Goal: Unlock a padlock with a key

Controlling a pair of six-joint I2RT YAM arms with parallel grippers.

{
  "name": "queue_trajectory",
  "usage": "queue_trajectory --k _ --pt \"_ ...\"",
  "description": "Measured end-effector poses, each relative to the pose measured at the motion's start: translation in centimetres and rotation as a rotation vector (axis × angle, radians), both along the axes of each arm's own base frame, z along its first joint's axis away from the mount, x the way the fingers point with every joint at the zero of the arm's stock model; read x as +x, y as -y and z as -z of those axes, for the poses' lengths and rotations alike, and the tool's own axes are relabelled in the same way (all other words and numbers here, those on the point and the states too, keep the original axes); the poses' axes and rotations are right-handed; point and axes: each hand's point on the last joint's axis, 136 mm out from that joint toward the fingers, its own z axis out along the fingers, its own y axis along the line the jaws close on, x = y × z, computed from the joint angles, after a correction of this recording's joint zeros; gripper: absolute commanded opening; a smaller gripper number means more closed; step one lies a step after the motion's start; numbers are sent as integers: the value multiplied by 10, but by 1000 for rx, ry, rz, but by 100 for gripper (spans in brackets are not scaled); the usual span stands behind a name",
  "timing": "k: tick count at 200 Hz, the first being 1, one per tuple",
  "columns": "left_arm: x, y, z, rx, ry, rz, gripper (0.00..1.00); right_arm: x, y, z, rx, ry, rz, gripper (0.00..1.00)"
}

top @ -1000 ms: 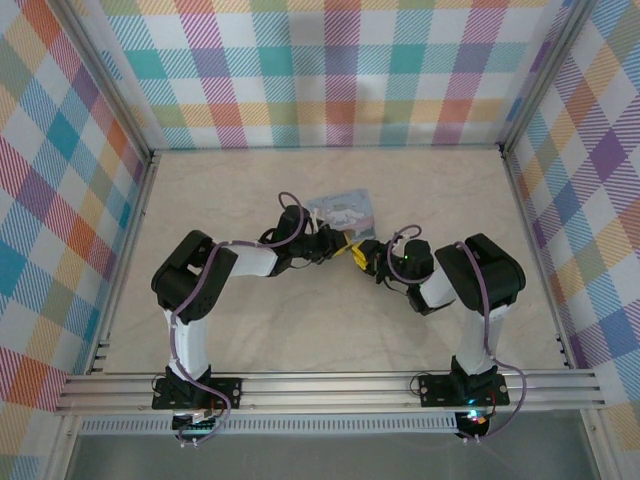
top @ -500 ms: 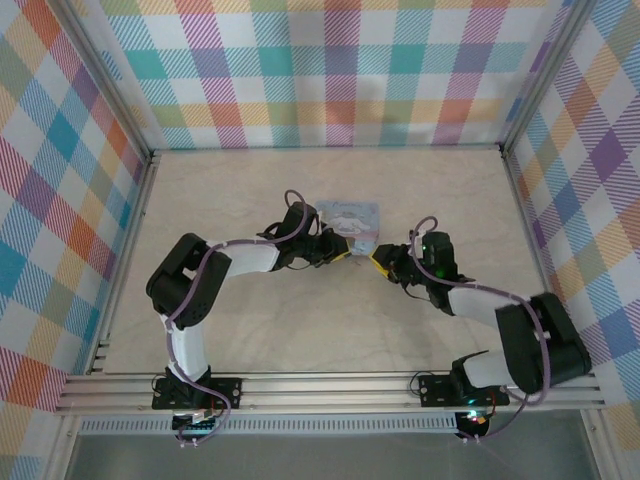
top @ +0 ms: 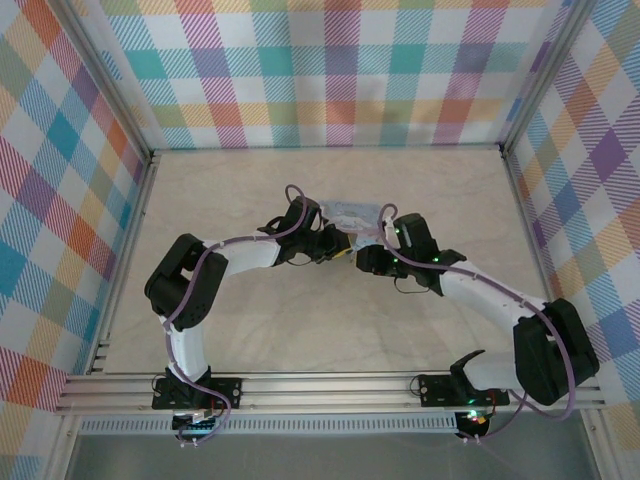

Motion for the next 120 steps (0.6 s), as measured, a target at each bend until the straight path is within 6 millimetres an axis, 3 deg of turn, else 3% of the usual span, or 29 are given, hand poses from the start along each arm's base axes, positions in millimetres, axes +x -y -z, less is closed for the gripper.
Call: queue_trajectory --k 48,120 --pt "0 0 0 0 -1 0 16 4 -2 10 -137 43 -60 51" --pt "0 0 0 0 -1 1 16 17 -10 20 -243 95 -132 50"
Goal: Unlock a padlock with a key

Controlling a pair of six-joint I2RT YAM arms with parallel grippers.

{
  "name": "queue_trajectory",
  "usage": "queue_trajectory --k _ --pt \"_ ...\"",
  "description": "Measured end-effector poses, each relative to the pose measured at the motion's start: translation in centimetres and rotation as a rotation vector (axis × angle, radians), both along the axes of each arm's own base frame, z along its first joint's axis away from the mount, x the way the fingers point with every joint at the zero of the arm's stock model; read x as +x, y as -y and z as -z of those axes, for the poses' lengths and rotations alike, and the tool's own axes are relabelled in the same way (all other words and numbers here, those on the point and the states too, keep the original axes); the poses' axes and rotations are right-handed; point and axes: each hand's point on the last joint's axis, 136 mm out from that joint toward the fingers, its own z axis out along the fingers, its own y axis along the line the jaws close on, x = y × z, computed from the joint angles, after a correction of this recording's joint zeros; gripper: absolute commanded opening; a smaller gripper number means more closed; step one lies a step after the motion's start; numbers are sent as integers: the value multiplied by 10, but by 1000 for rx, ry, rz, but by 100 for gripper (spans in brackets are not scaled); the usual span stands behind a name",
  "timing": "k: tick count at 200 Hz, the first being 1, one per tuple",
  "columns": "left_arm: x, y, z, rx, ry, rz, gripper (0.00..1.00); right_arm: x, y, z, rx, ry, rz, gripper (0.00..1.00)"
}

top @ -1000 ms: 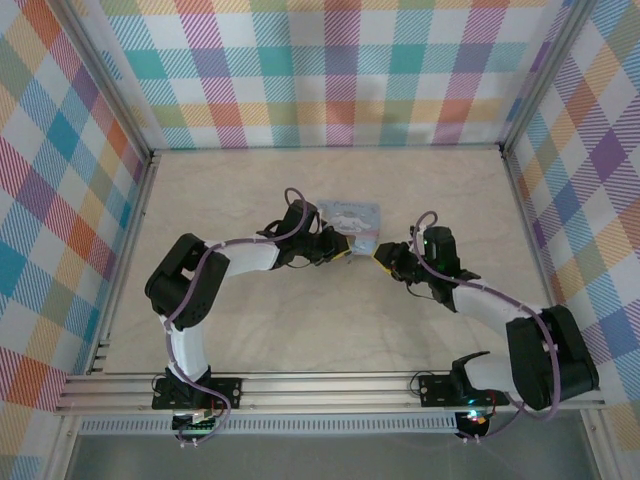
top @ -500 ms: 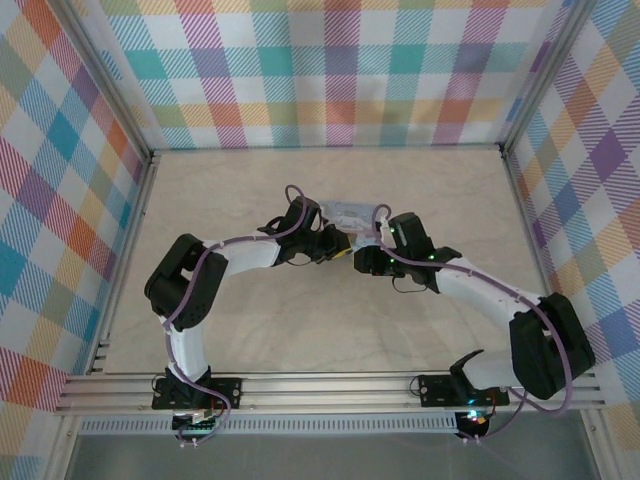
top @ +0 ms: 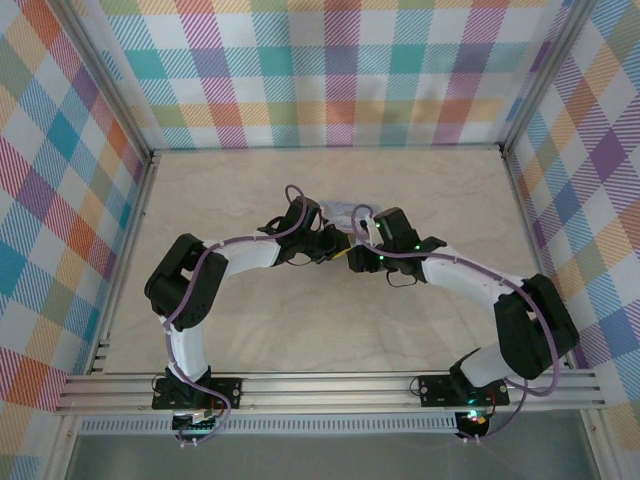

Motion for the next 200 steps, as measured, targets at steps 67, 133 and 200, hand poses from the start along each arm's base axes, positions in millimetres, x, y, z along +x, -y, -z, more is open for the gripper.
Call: queue_trajectory --k 67,133,200 --pt "1 1 -2 -4 2 2 15 8 -13 11 -66 21 -57 45" --pt "0 1 -2 -2 -1 2 15 13 -16 17 -108 35 -83 36" --pt "0 -2 2 13 -7 -6 16 12 -18 16 -132 52 -117 0"
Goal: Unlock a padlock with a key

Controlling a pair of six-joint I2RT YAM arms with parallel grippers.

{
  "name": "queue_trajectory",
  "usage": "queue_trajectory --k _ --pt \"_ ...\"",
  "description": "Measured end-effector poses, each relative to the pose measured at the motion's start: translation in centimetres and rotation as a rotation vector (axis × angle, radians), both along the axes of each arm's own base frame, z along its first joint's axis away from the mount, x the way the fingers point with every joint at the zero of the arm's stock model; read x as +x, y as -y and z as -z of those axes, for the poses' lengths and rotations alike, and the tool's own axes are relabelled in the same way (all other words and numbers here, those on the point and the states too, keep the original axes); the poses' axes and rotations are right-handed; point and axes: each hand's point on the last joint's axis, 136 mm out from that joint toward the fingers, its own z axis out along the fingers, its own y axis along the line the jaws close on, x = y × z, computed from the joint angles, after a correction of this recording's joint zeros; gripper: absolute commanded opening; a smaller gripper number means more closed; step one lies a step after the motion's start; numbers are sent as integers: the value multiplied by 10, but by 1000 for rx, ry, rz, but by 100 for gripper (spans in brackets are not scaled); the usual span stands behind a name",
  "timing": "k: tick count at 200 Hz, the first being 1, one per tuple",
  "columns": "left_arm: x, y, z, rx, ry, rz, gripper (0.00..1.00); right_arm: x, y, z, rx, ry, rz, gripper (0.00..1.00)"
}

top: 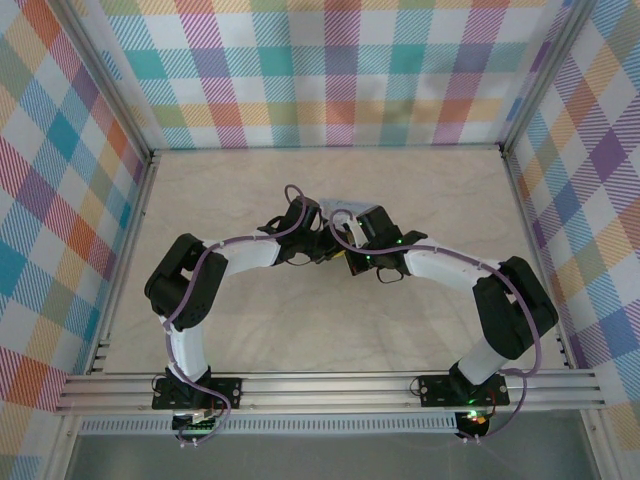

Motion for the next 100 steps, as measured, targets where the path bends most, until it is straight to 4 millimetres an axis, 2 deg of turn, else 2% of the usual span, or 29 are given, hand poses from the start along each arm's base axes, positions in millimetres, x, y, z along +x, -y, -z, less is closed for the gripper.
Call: queue_trajectory --k 28,62,100 --pt "-1 0 1 3 -4 0 19 0 0 0 -4 1 -5 0" --pt "-1 0 1 3 -5 -1 34 0 0 0 -3 1 -5 0" --pt "-3 -6 5 18 -6 -16 45 -6 2 10 -2 -15 -12 0"
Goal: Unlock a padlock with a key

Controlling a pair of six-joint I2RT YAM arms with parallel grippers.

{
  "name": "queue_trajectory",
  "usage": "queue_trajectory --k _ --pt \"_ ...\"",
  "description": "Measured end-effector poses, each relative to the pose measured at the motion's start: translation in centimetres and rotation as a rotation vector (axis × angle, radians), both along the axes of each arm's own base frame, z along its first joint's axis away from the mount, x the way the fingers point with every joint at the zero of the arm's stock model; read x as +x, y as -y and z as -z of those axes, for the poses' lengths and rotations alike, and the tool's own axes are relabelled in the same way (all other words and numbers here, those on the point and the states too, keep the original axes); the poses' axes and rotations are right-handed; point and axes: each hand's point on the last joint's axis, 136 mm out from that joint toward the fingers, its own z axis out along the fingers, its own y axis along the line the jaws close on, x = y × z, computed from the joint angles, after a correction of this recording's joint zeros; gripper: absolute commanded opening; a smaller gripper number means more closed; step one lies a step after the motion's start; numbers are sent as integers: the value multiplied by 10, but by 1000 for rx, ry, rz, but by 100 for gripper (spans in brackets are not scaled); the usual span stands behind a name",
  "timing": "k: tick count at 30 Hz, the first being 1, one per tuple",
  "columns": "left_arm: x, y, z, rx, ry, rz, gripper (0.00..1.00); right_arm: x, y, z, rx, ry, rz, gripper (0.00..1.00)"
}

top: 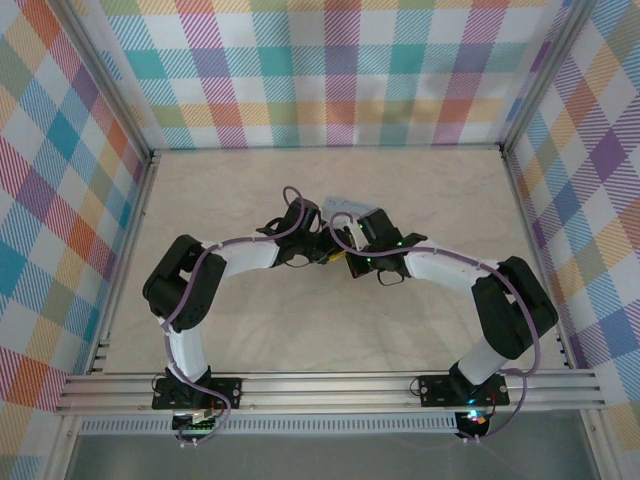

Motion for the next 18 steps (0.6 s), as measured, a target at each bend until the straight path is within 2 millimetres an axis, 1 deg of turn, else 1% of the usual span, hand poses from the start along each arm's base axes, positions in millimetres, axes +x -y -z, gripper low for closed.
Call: queue_trajectory --k 6,9,11,16,18 --pt "-7 -12 10 36 -7 -28 47 -12 2 25 -16 -64 -16 0" --pt "-13 -23 12 57 -9 -48 47 -13 0 27 -3 -70 -25 0" --pt "-13 -29 9 64 0 -62 48 -14 -1 27 0 -73 -29 0" --pt "-4 -41 -6 78 50 -98 48 -16 -2 28 9 -77 -35 1" --pt "-2 -46 -9 90 63 -107 48 -17 -1 29 7 -81 -36 1"
